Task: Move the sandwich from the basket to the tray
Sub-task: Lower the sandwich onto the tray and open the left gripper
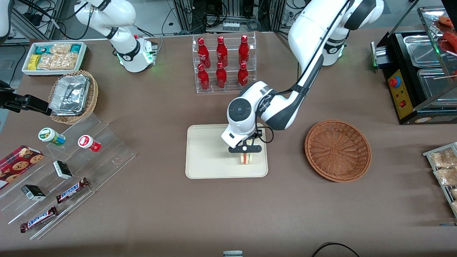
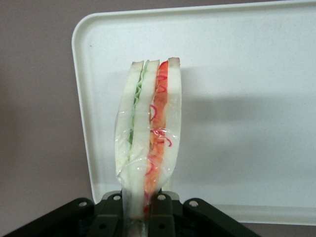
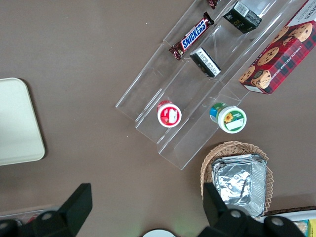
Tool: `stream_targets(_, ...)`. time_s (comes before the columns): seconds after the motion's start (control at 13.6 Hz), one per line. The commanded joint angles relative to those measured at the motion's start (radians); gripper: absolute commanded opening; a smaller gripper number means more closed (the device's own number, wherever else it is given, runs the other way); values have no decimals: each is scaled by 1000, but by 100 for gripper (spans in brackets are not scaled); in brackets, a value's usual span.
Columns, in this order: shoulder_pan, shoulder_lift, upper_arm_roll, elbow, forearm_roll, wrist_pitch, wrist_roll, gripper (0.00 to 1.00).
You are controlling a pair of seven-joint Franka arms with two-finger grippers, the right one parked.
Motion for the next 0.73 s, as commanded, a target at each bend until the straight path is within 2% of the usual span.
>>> stream_targets(0.0, -22, 47, 15, 64, 5, -31, -33, 0)
stream_targets(0.66, -29, 80, 15, 66, 36, -12, -36, 0)
